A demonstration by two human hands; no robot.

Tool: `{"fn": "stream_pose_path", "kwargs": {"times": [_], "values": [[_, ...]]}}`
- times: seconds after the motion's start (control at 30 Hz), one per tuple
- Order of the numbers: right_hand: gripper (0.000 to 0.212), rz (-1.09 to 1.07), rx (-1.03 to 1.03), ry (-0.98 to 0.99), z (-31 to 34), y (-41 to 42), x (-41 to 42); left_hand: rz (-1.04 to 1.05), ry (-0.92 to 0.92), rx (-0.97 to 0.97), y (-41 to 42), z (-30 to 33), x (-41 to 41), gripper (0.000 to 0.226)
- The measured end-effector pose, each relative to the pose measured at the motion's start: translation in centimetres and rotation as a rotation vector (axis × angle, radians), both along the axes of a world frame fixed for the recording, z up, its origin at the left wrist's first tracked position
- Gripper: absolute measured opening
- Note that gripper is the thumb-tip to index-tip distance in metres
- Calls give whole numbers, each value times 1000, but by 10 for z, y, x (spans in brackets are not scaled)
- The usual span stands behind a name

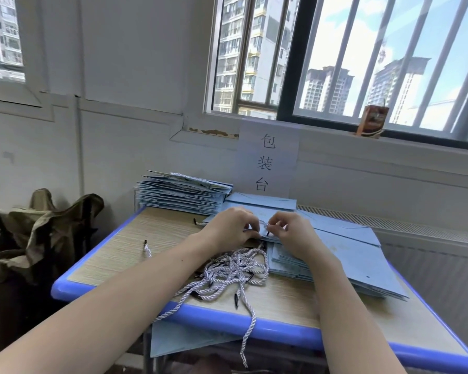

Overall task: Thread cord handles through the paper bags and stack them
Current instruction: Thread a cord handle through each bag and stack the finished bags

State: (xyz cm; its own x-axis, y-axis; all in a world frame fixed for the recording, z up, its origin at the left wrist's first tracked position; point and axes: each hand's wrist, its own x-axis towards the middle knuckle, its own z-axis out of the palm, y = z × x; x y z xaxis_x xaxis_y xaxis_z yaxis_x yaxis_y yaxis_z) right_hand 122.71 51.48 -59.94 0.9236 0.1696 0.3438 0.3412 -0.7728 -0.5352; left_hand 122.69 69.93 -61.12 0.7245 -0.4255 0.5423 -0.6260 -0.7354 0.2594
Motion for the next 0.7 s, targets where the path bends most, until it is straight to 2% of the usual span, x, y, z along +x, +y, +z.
{"fn": "stream_pose_path", "kwargs": {"times": [0.13,0.3,0.5,0.7], "values": [[7,25,-56,1,0,1,0,8,3,10,-1,1,-1,11],[10,-32,-25,-23,0,-1,-1,1,15,3,-1,1,1,10],[8,41,-74,19,2,2,-3,-3,16,14,-2,-1,1,11],[9,-82,-161,18,-3,3,2,3,11,23,-1,-1,2,9]]}}
